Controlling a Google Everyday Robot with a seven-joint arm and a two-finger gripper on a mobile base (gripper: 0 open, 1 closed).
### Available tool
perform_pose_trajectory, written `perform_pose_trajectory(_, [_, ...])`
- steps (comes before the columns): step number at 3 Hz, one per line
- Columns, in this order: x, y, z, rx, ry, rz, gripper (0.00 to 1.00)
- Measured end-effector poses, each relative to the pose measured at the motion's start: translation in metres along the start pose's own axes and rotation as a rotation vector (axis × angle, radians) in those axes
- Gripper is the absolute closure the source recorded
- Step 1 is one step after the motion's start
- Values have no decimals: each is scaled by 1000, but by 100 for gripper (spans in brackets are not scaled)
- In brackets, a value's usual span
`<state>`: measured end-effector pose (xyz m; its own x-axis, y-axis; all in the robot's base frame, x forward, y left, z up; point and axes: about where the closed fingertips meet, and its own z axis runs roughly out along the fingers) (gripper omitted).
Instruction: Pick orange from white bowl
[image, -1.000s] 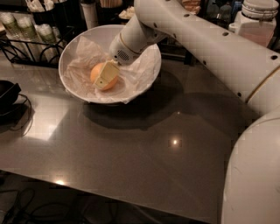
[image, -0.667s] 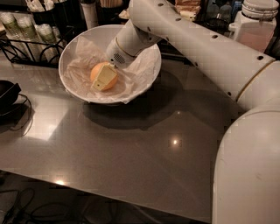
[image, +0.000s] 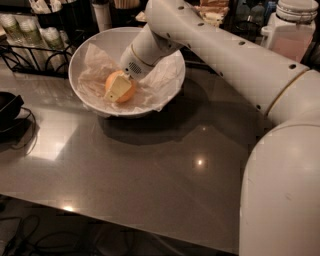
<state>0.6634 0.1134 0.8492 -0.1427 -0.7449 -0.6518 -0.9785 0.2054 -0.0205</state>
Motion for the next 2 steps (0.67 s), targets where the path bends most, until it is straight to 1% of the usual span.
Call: perform_pose_trajectory(2, [0,0,0,0,0,0,86])
